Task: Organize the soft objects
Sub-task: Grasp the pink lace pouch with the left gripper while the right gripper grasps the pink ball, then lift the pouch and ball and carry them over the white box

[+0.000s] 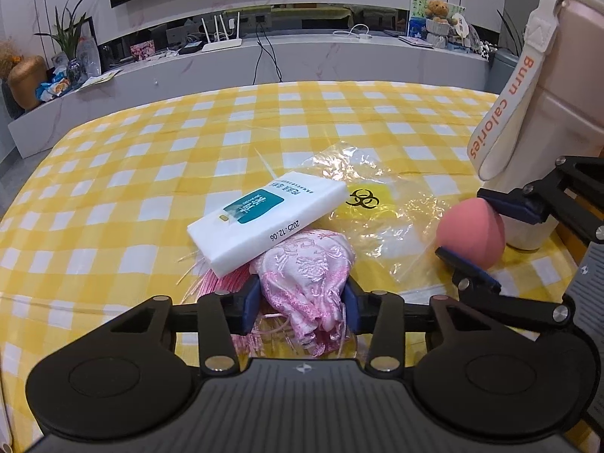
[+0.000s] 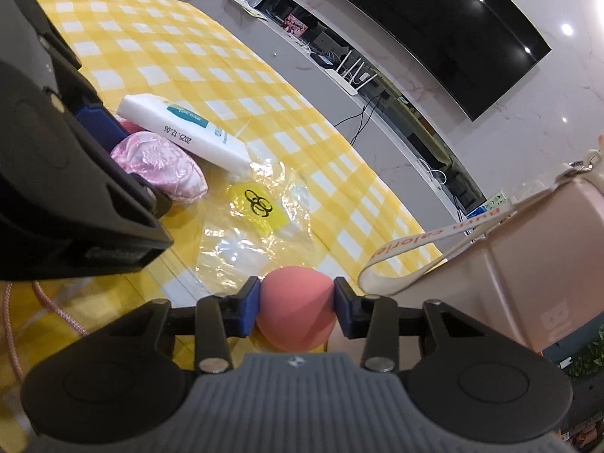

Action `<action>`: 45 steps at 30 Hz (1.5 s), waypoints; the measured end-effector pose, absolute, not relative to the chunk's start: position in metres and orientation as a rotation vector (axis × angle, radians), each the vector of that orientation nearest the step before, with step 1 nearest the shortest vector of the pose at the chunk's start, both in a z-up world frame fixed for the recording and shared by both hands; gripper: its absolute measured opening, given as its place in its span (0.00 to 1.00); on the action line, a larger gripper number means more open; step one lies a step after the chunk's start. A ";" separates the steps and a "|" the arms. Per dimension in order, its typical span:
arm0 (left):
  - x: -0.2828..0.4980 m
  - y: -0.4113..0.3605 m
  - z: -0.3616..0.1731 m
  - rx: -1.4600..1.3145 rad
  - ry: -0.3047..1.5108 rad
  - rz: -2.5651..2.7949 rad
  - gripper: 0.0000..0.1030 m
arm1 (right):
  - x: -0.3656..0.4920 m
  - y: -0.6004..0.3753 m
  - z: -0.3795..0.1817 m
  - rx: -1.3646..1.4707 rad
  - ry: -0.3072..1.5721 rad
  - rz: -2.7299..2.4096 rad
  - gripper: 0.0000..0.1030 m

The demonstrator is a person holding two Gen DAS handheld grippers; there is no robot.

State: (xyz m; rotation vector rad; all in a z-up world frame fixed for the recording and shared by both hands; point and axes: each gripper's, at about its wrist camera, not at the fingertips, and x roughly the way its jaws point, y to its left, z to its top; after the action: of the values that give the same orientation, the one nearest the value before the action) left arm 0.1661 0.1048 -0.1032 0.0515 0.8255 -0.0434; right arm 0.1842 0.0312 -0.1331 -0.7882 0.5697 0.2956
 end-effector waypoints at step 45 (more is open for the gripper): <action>0.049 0.040 0.005 0.060 0.714 -0.127 0.47 | 0.047 -0.107 -0.001 -0.268 0.605 0.402 0.39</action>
State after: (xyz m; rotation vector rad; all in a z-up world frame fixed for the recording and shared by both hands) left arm 0.0495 0.0402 0.0050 0.0604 0.7140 -0.1266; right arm 0.0468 -0.1072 -0.0008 -0.2683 0.6053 0.4021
